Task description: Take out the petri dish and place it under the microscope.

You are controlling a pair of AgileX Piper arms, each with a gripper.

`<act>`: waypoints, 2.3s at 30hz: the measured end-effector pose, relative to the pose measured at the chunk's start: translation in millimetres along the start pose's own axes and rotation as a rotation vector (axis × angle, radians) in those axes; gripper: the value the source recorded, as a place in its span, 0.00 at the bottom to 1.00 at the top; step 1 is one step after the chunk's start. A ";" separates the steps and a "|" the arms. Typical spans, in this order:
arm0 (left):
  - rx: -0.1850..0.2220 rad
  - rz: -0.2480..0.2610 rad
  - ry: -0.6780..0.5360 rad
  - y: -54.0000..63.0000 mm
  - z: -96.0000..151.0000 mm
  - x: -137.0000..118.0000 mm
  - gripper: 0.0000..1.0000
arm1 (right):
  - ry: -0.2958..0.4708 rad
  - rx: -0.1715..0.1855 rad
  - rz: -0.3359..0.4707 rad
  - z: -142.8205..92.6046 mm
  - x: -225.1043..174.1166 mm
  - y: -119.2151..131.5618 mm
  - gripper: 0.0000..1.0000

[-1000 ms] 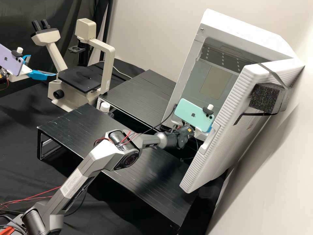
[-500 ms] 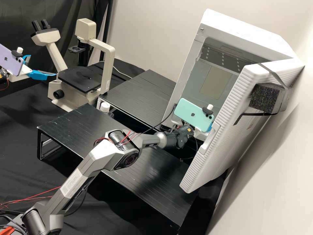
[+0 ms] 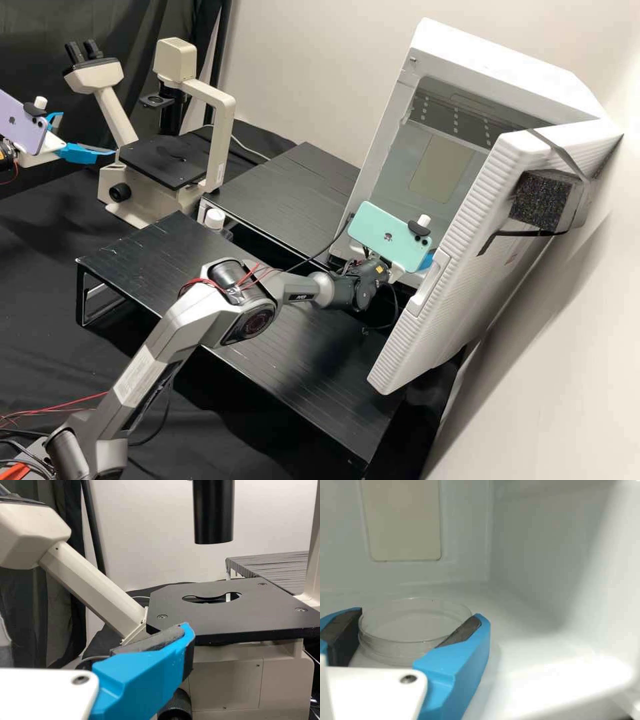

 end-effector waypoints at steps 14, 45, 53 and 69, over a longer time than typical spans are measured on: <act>0.000 0.000 0.000 0.0 0.0 0.0 1.00 | 0.053 0.125 0.048 -0.7 -92.7 -3.2 0.00; 0.000 0.000 0.000 0.0 0.0 0.0 1.00 | 0.613 0.037 -0.226 -138.6 -226.2 -130.7 0.00; 0.000 0.000 0.000 0.0 0.0 0.0 1.00 | 0.646 0.007 -0.289 -181.0 -228.1 -158.7 0.00; 0.000 0.000 0.000 0.0 0.0 0.0 1.00 | 0.606 -0.019 -0.412 -218.2 -188.5 -219.6 0.00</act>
